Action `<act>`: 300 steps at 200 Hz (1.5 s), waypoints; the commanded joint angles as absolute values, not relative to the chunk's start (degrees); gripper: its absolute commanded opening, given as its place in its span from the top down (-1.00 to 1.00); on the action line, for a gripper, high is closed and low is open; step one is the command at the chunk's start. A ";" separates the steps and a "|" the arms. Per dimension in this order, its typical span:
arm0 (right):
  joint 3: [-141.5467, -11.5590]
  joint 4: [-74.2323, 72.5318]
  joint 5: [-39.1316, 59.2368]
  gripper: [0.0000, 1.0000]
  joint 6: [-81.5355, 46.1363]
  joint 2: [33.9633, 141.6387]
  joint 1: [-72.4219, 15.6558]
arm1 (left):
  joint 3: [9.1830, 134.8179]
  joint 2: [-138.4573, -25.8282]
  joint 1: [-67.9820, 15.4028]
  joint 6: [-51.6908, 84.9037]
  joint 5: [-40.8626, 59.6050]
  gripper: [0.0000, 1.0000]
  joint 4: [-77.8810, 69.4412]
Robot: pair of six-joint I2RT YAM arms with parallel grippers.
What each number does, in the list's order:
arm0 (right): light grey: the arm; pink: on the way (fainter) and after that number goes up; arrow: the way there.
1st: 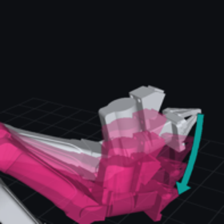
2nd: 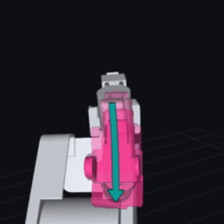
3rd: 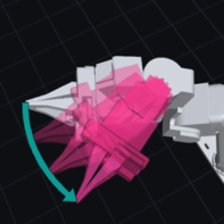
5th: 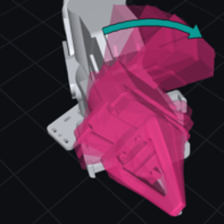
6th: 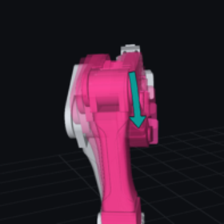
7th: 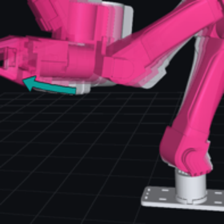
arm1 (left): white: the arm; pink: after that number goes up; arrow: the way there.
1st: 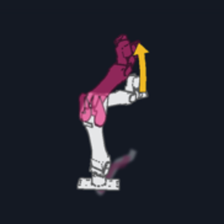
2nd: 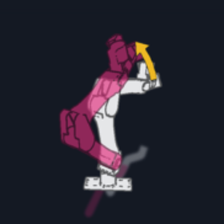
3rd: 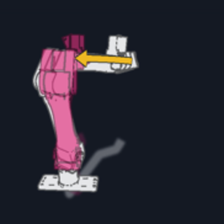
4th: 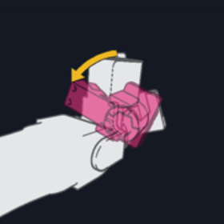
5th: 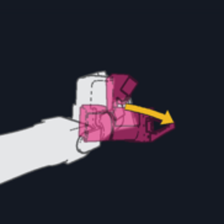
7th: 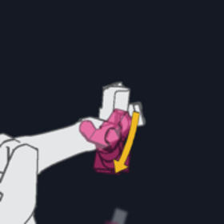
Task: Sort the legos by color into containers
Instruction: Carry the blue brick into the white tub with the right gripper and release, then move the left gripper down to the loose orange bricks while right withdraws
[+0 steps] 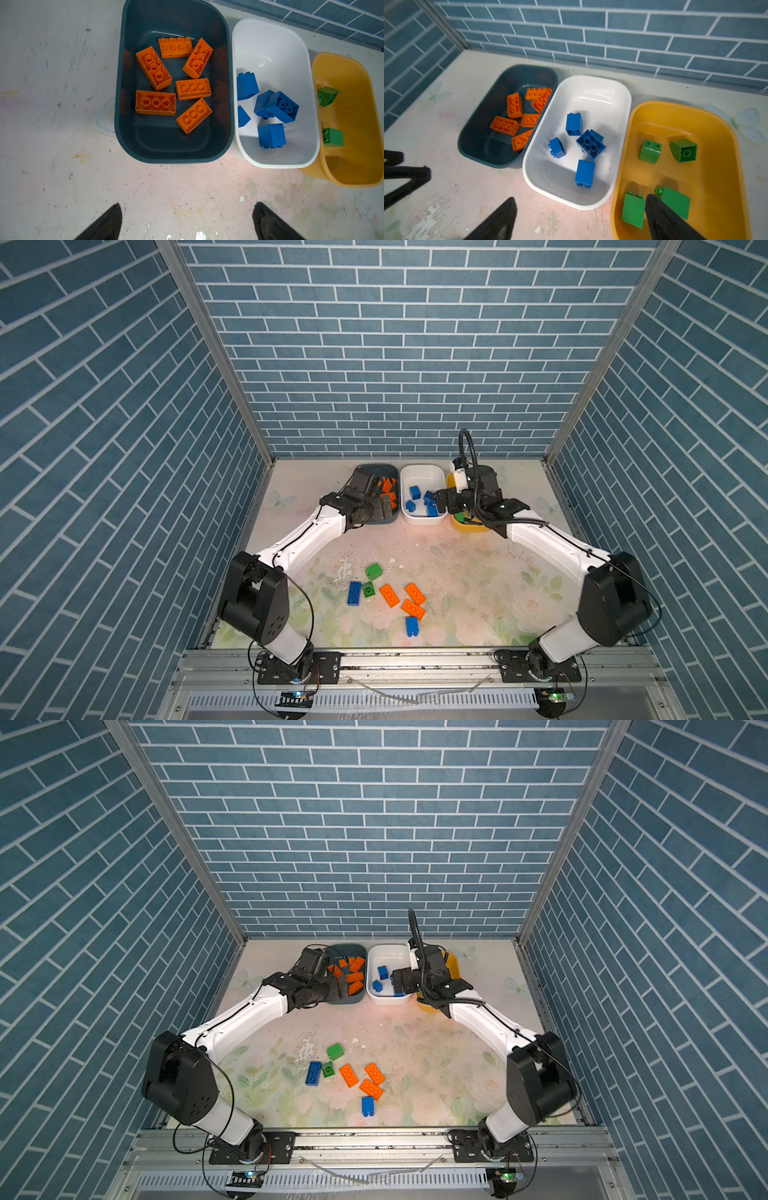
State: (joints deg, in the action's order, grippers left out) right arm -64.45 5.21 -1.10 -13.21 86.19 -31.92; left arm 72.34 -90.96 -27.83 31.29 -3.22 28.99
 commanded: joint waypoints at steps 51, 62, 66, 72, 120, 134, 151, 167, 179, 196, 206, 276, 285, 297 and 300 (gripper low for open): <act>-43.73 -5.10 -11.01 -0.98 -23.38 72.01 -31.99 | 70.34 -89.28 -33.31 31.30 -7.38 -0.99 33.59; -41.68 -6.53 -11.36 -0.99 -24.11 70.59 -31.98 | 69.30 -88.26 -34.90 31.73 -9.61 -0.99 33.73; -41.06 -6.97 -11.56 -0.99 -24.31 70.14 -32.00 | 68.78 -87.81 -35.62 31.77 -10.37 -0.99 33.62; -40.24 -7.36 -11.73 -0.98 -24.58 69.44 -31.99 | 67.95 -86.94 -36.66 31.93 -11.89 -0.99 33.57; -38.29 -7.54 -14.23 -0.99 -25.44 68.27 -31.77 | 62.77 -81.50 -43.07 34.60 -11.97 -0.99 39.99; -38.36 -7.71 -14.41 -0.98 -25.64 68.93 -31.76 | 60.07 -79.58 -45.44 33.61 -10.13 -0.99 40.57; -38.66 -7.78 -15.74 -0.98 -26.37 69.94 -31.72 | 57.53 -78.54 -48.53 33.27 -9.94 -0.99 42.69; -39.13 -7.65 -16.98 -0.98 -27.06 71.02 -31.77 | 56.07 -78.63 -51.24 33.18 -10.19 -0.99 44.99; -39.58 -7.62 -17.15 -0.98 -27.29 71.74 -31.73 | 55.24 -79.33 -53.26 32.18 -9.77 -0.99 45.70; -40.37 -7.07 -16.97 -0.98 -27.42 72.65 -31.72 | 54.59 -81.25 -56.34 29.98 -7.77 -0.98 45.75; -40.84 -6.64 -16.86 -0.98 -27.42 73.10 -31.68 | 54.49 -82.73 -57.91 29.17 -6.73 -0.96 45.65; -41.52 -4.32 -16.60 -0.96 -27.33 73.61 -31.64 | 59.09 -93.11 -61.17 21.97 -7.20 -0.67 47.07; -41.50 -3.84 -16.64 -0.96 -27.25 73.48 -31.67 | 59.24 -93.42 -61.17 21.09 -7.58 -0.68 47.08; -41.32 -3.20 -17.01 -0.96 -27.24 73.26 -31.72 | 58.91 -93.51 -60.98 20.25 -7.90 -0.69 46.61; -41.33 -3.12 -17.07 -0.96 -27.25 73.22 -31.71 | 58.81 -93.54 -60.86 20.15 -7.91 -0.69 46.47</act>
